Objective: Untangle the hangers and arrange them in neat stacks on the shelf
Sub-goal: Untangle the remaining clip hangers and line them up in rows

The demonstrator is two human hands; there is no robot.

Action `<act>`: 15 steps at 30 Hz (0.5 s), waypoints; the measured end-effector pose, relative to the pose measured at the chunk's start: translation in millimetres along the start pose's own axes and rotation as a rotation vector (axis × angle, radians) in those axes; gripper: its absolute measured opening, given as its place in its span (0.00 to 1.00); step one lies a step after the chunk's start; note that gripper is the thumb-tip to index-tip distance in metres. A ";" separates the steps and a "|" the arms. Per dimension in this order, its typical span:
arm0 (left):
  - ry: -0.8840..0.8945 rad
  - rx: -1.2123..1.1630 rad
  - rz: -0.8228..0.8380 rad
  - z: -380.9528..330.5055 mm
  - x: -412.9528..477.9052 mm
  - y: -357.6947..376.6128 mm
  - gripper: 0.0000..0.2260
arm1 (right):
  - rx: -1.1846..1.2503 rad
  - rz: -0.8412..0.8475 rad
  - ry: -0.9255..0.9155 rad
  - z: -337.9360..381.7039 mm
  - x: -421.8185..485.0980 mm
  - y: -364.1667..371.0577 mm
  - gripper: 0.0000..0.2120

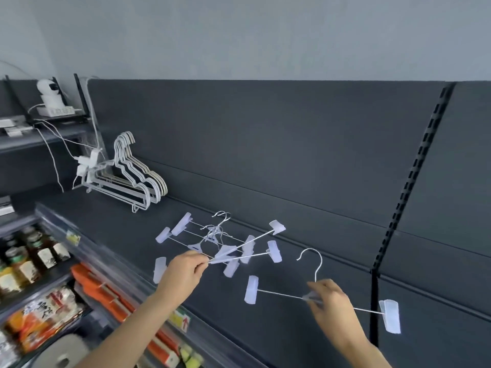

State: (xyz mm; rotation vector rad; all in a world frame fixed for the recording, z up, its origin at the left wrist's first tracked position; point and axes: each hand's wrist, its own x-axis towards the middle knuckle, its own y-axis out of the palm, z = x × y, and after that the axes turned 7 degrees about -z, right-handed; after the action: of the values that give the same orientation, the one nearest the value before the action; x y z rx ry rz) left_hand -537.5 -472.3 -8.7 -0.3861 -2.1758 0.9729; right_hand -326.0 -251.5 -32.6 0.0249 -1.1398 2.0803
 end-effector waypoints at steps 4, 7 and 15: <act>0.063 0.023 0.084 71.3 25.6 -9.1 0.08 | 0.048 -0.075 0.065 33.4 15.8 52.8 0.11; 0.139 0.021 0.122 131.7 49.3 -17.3 0.17 | 0.082 -0.116 0.173 59.6 21.3 95.6 0.10; 0.324 -0.107 0.241 210.7 84.2 -0.1 0.14 | -0.076 -0.142 0.393 100.0 19.4 143.9 0.06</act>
State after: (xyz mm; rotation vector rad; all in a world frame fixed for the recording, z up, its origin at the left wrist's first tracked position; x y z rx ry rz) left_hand -746.6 -539.9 -65.4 -0.8138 -1.9183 0.8541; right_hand -460.8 -359.3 -68.7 -0.3174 -0.9435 1.8131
